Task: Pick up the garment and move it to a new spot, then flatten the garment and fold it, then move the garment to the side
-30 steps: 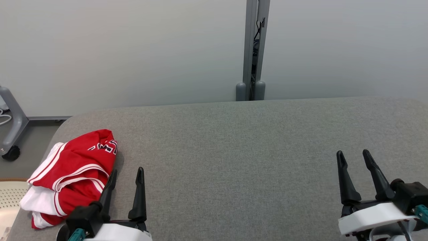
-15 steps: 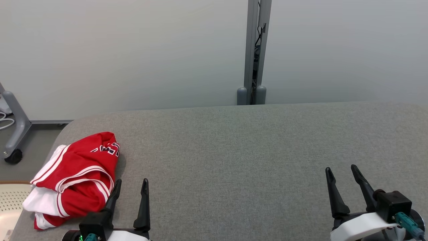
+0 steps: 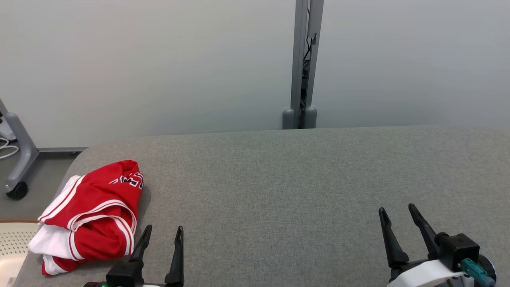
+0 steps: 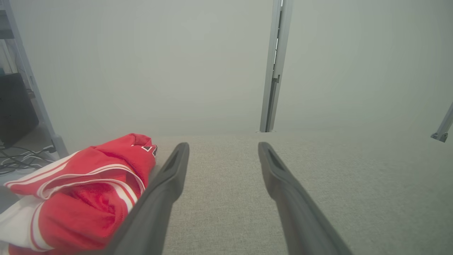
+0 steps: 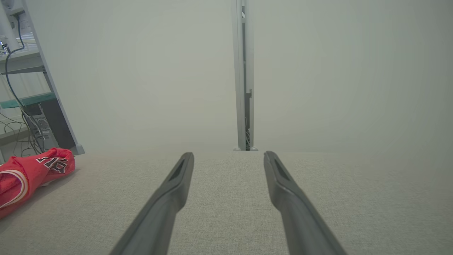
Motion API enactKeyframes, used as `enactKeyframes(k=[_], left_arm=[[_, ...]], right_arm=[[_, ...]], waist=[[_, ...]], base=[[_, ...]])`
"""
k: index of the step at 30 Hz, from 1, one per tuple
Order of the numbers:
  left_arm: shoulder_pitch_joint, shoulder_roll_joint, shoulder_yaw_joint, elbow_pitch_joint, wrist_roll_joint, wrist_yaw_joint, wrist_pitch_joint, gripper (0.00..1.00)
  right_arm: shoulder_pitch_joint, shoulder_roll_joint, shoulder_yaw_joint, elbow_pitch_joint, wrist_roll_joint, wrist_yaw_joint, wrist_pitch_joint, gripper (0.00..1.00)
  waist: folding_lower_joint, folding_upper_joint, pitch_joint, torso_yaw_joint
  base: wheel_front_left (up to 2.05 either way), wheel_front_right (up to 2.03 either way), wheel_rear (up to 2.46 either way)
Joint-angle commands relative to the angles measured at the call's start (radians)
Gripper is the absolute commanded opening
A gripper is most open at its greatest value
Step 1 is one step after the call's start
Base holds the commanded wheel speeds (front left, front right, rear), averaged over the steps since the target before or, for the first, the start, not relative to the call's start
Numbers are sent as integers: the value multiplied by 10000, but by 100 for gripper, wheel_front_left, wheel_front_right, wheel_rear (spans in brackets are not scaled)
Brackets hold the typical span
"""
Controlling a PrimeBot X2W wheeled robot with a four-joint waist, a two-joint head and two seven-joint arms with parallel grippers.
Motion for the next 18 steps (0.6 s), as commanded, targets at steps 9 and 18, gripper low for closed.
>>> enactKeyframes(k=[9, 18], left_arm=[[-47, 46, 43, 83, 118, 26, -88, 100], [-98, 44, 61, -9, 73, 33, -88, 100]], right_arm=[[-149, -99, 1, 346, 52, 3, -141, 100], [-231, -99, -75, 379, 122, 3, -141, 100]], waist=[[0, 0, 18, -44], [0, 0, 48, -62]], base=[[0, 0, 0], [0, 0, 0]])
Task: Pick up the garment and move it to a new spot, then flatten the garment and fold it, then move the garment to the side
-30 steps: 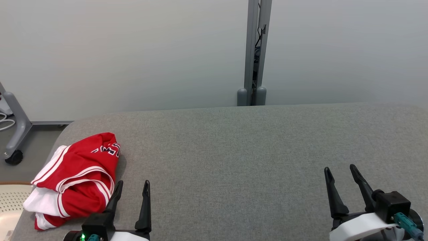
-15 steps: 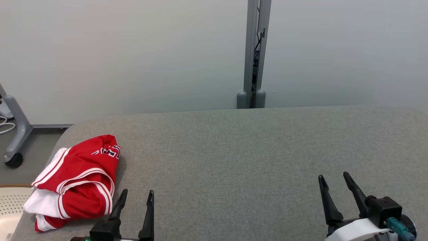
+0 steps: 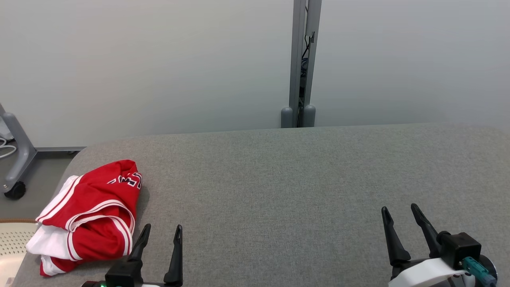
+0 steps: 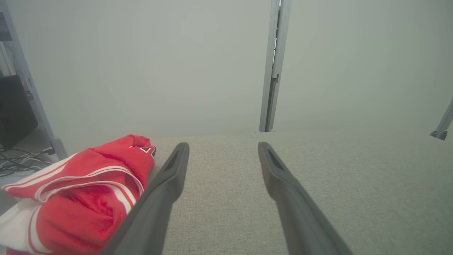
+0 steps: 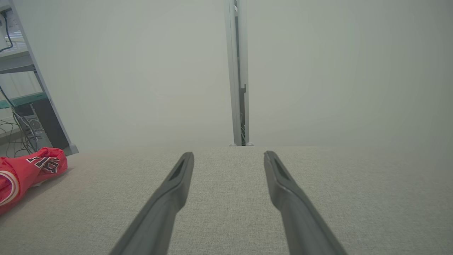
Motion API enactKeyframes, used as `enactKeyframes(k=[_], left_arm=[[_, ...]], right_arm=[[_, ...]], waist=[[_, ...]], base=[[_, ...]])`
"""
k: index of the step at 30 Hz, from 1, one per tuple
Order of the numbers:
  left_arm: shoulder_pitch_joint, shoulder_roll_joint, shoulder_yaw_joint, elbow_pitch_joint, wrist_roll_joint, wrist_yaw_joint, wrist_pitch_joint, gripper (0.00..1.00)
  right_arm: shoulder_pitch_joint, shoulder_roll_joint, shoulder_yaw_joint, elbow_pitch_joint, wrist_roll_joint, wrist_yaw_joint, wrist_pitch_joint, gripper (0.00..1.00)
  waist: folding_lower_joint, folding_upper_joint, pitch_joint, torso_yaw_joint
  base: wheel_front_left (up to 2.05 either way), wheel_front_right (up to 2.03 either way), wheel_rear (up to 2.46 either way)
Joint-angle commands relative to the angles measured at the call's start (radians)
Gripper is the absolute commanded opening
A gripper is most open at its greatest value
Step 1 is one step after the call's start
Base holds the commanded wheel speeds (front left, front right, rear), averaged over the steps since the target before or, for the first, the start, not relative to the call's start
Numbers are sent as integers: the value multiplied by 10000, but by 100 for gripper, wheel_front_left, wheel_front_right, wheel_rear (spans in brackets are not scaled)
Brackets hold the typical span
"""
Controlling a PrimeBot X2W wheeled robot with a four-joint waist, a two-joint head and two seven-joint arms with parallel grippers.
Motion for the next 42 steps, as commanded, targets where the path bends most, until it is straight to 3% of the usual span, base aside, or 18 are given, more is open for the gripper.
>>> enactKeyframes(k=[1, 13, 20, 42], left_arm=[[-93, 44, 18, -30, -31, 40, -42, 100], [-173, 44, -88, -29, -39, 4, -42, 100], [-227, 44, 17, 21, 21, -2, -42, 100], [-400, 39, 1021, -393, 591, -363, -40, 100]], right_arm=[[-104, -94, -52, -21, 9, 1, -56, 100], [-28, -91, -178, -43, 77, 1, -56, 100], [-74, -89, -11, -83, 146, 1, -40, 100], [-406, -77, 1205, -177, 607, 1, -38, 100]], waist=[[0, 0, 4, -1], [0, 0, 35, 158], [0, 0, 141, 716], [0, 0, 646, 4115]], base=[[0, 0, 0], [0, 0, 0], [0, 0, 0], [0, 0, 0]])
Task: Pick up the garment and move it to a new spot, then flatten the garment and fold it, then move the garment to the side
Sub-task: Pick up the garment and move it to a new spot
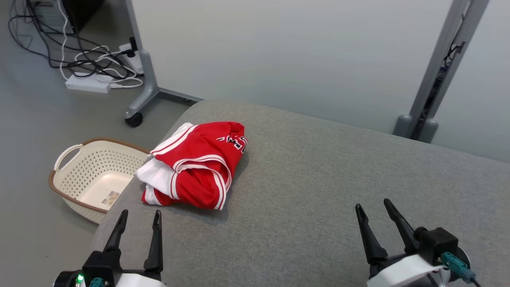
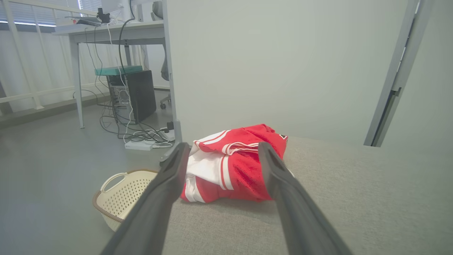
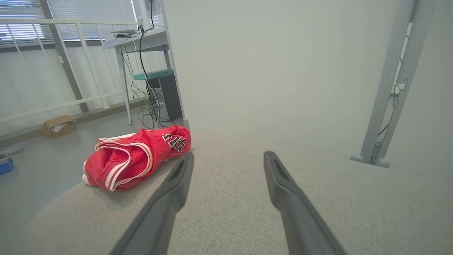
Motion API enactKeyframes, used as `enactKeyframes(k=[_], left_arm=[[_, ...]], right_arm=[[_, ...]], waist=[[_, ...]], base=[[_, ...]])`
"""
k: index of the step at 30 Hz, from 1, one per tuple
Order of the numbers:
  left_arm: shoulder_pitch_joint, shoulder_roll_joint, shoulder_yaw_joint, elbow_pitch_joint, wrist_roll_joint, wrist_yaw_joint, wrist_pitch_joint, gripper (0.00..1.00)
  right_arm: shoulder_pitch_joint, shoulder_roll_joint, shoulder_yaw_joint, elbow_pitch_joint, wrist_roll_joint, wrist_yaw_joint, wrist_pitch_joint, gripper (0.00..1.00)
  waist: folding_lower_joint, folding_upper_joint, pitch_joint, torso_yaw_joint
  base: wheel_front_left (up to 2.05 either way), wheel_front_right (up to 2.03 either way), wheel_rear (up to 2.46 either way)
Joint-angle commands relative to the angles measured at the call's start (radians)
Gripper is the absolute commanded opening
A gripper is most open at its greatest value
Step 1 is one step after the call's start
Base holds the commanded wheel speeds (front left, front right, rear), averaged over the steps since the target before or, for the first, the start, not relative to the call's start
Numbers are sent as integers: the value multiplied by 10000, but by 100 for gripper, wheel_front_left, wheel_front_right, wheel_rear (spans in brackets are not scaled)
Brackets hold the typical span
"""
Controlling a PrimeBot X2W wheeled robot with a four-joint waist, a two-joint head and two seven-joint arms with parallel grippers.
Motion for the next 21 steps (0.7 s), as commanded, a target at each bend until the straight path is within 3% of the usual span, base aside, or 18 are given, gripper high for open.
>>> enactKeyframes(k=[1, 10, 21], left_arm=[[-182, 27, 102, -105, 27, -3, -38, 100], [-138, 33, 548, -602, -242, 299, -40, 100], [-85, 32, 655, -819, -344, 456, -38, 100]], right_arm=[[-256, -60, 88, -11, 3, 1, -15, 100], [-1238, -68, 990, 293, -82, -1, -15, 100], [-1746, -65, 1253, 648, 13, -1, -15, 100]], waist=[[0, -1, 250, 341], [0, -1, 770, 703], [0, -1, 896, 768]], base=[[0, 0, 0], [0, 0, 0], [0, 0, 0]])
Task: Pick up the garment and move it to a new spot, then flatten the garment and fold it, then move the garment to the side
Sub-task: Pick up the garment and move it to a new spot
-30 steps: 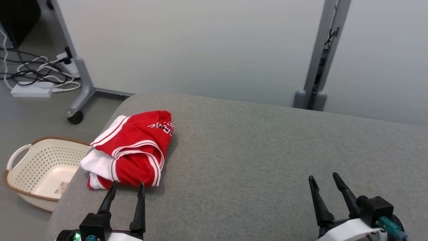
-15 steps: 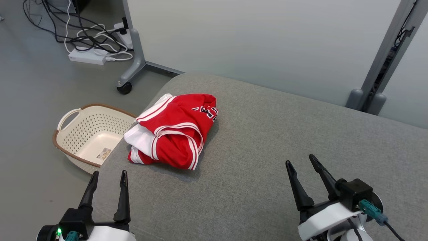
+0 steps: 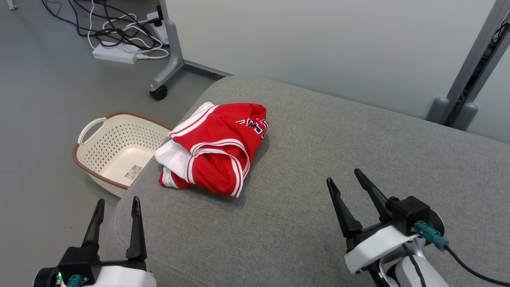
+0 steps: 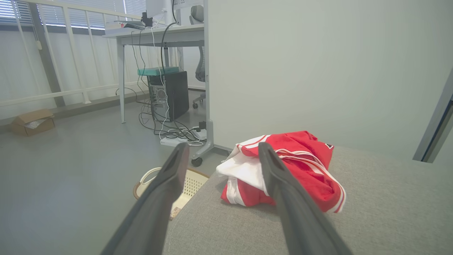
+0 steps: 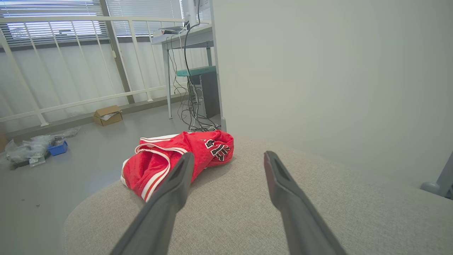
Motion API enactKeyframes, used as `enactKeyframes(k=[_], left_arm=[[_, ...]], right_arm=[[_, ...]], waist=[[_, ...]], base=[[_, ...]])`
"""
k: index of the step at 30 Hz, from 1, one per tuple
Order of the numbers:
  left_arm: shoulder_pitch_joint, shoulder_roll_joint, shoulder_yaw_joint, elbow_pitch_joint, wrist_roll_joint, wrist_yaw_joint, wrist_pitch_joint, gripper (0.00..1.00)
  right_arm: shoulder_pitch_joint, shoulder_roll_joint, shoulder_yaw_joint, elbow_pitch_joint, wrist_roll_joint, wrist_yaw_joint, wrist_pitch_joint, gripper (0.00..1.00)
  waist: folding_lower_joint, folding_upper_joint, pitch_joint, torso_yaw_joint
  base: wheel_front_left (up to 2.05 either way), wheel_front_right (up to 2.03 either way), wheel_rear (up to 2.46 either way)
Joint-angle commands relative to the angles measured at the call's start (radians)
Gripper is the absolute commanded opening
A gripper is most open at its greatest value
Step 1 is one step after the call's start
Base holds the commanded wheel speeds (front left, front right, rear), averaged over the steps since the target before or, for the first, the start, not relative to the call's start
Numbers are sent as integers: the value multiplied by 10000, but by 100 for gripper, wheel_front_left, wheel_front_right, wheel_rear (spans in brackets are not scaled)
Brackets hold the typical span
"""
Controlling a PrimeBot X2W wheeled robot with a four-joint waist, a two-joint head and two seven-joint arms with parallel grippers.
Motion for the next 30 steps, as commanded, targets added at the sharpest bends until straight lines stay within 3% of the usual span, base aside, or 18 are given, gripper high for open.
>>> enactKeyframes(k=[1, 20, 24, 30], left_arm=[[-52, 35, 37, -43, -55, 72, -38, 100], [-67, 34, 117, 26, -233, 84, -38, 100], [-154, 37, 162, 73, -404, -142, -38, 100], [-906, 268, 692, 381, -328, -979, -38, 100]], right_arm=[[-61, -78, 35, 57, 39, -3, -15, 100], [421, -81, -369, -206, 5, -3, -13, 100], [715, -75, -570, -353, -166, -3, -13, 100], [1281, -80, -1029, -779, -567, -3, -13, 100]], waist=[[0, 0, -15, -11], [0, 0, -161, -103], [0, 0, -114, -55], [0, 0, 63, 71]], base=[[0, 0, 0], [0, 0, 0], [0, 0, 0], [0, 0, 0]])
